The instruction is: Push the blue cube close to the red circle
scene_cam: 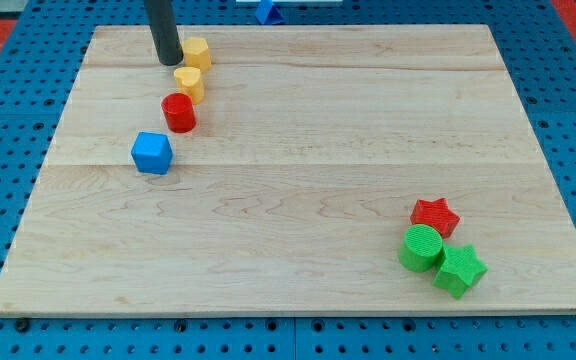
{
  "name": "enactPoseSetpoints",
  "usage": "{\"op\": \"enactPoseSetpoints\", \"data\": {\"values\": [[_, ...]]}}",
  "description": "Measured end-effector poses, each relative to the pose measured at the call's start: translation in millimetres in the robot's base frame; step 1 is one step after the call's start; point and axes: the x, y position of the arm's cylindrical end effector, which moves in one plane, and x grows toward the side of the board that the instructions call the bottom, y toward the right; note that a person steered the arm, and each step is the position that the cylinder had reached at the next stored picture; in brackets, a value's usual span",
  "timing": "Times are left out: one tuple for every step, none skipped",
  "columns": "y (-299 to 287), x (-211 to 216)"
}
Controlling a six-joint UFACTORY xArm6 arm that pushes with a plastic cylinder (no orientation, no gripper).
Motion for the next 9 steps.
{"op": "enactPoseSetpoints", "data": {"values": [[2.3, 0.0], [-31.1, -35.0], [2.5, -70.0], [120.0, -67.7], [208.4, 4.8], [171.1, 142.1], [45.0, 242.8], [-104.6, 280.2], [-89.4, 254.9]]}}
